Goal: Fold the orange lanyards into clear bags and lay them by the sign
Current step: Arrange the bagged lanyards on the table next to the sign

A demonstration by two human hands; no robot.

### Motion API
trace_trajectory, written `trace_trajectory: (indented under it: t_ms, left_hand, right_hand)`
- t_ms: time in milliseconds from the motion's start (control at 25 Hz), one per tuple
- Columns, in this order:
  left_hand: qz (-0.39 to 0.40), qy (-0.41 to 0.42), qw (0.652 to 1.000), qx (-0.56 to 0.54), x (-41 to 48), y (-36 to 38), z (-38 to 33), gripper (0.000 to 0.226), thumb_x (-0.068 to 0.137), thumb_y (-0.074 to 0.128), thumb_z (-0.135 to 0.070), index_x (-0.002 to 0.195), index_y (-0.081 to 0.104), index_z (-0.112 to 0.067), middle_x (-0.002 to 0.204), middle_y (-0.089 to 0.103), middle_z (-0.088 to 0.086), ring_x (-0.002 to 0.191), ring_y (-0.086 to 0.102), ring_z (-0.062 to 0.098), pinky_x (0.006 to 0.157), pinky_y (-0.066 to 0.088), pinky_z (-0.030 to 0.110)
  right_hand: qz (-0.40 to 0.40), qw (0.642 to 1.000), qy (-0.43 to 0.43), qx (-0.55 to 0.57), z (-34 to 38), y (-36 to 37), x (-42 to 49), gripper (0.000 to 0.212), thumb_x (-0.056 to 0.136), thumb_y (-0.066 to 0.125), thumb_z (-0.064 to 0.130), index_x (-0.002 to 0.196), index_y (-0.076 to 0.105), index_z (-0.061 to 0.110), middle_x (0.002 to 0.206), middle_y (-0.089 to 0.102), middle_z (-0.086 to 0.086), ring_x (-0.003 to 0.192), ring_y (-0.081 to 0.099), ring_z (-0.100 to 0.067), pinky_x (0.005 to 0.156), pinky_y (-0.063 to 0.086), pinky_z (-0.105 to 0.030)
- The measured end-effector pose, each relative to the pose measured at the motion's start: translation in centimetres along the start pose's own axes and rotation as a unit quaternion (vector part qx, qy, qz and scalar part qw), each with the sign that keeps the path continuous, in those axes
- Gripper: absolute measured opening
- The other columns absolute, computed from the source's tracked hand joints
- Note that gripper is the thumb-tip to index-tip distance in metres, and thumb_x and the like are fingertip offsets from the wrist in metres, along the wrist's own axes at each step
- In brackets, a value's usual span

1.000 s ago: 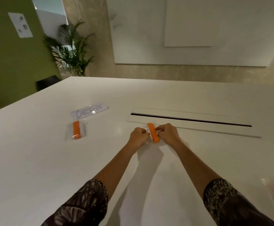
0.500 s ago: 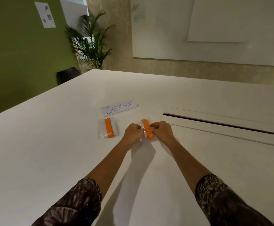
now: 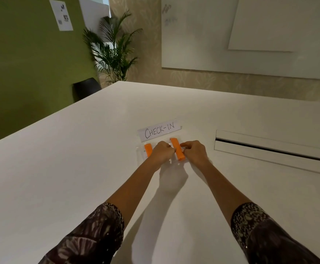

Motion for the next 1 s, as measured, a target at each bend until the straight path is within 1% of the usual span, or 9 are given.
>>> trace_trajectory:
  t_ms: [160,320,480,520,560,640,680,800,1000]
  left_hand:
    - [0.007,0.000,1.000,0.008,0.3,-0.5,0.1,0.018,0.090,0.055,-0.020,0.076,0.057,-0.008,0.064,0.049,0.003,0.060,0.048,0.014,0.055,0.036,0.024]
    - [-0.012,0.029,0.999,0.032,0.3,-0.8,-0.1,0.024,0.090,0.051,-0.015,0.066,0.048,-0.009,0.061,0.042,0.003,0.058,0.041,0.015,0.053,0.031,0.023]
    - [-0.063,0.088,0.988,0.110,0.0,-1.2,-0.5,0.019,0.092,0.047,-0.013,0.074,0.050,-0.008,0.072,0.049,0.005,0.074,0.050,0.022,0.056,0.031,0.023]
    - [-0.072,0.104,0.982,0.141,-0.1,-1.2,-0.6,0.018,0.093,0.046,-0.014,0.079,0.053,-0.005,0.081,0.054,0.009,0.082,0.054,0.027,0.059,0.034,0.024]
    - [-0.076,0.118,0.974,0.177,-0.1,-1.1,-0.7,0.019,0.094,0.045,-0.016,0.089,0.056,-0.001,0.099,0.057,0.016,0.094,0.056,0.031,0.069,0.040,0.027]
    - [-0.071,0.134,0.954,0.260,-0.1,-0.5,-0.6,0.032,0.098,0.042,-0.023,0.116,0.052,0.001,0.141,0.040,0.023,0.127,0.043,0.034,0.095,0.041,0.038]
    - [-0.073,0.141,0.941,0.300,-0.1,-0.1,-0.5,0.038,0.099,0.039,-0.026,0.125,0.047,0.000,0.151,0.028,0.022,0.138,0.032,0.034,0.104,0.036,0.042]
    - [-0.089,0.160,0.912,0.368,-0.1,1.0,-0.3,0.053,0.102,0.028,-0.035,0.142,0.030,0.000,0.158,0.012,0.021,0.147,0.010,0.033,0.114,0.023,0.048]
    - [-0.077,0.167,0.908,0.377,-0.4,3.0,0.1,0.065,0.102,0.021,-0.045,0.149,0.016,-0.001,0.159,0.005,0.019,0.148,0.000,0.031,0.118,0.010,0.049]
  right_hand:
    - [0.002,1.000,0.003,-0.014,0.3,0.6,0.4,0.029,0.087,0.059,0.016,0.114,0.070,0.020,0.116,0.070,-0.006,0.106,0.063,-0.025,0.097,0.049,-0.040]
    - [-0.006,1.000,0.004,-0.027,0.2,0.5,0.5,0.029,0.087,0.058,0.017,0.114,0.070,0.018,0.117,0.069,-0.006,0.110,0.062,-0.024,0.099,0.047,-0.038]
    - [-0.026,0.999,-0.003,-0.029,0.6,0.2,0.0,0.035,0.086,0.054,0.012,0.118,0.067,0.016,0.123,0.066,-0.006,0.115,0.059,-0.024,0.100,0.045,-0.034]
    - [-0.035,0.998,-0.012,-0.042,0.8,0.1,-0.2,0.035,0.087,0.054,0.012,0.120,0.066,0.015,0.125,0.064,-0.007,0.117,0.057,-0.025,0.100,0.045,-0.036]
    - [-0.046,0.997,-0.023,-0.060,1.0,0.0,-0.5,0.036,0.088,0.054,0.012,0.122,0.065,0.015,0.127,0.063,-0.009,0.118,0.056,-0.027,0.100,0.045,-0.038]
    - [-0.064,0.991,-0.046,-0.105,1.3,-0.1,-1.0,0.038,0.090,0.052,0.012,0.127,0.061,0.015,0.130,0.060,-0.010,0.122,0.051,-0.029,0.100,0.043,-0.041]
    - [-0.067,0.988,-0.057,-0.126,1.5,-0.1,-1.2,0.040,0.091,0.051,0.012,0.129,0.059,0.015,0.132,0.057,-0.010,0.124,0.048,-0.029,0.100,0.041,-0.041]
    - [-0.076,0.977,-0.090,-0.175,1.5,-0.1,-1.9,0.040,0.094,0.047,0.015,0.133,0.055,0.016,0.142,0.049,-0.007,0.131,0.040,-0.028,0.104,0.035,-0.042]
    - [-0.074,0.961,-0.118,-0.240,0.2,-0.3,-2.9,0.041,0.098,0.040,0.019,0.139,0.047,0.018,0.154,0.030,-0.011,0.144,0.023,-0.028,0.109,0.028,-0.046]
Point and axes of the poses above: each hand's wrist, its own x-axis towards the middle knuckle, its own y-axis out of the palm, z = x × y, the point moved 4 cm from there along x, towards the middle knuckle
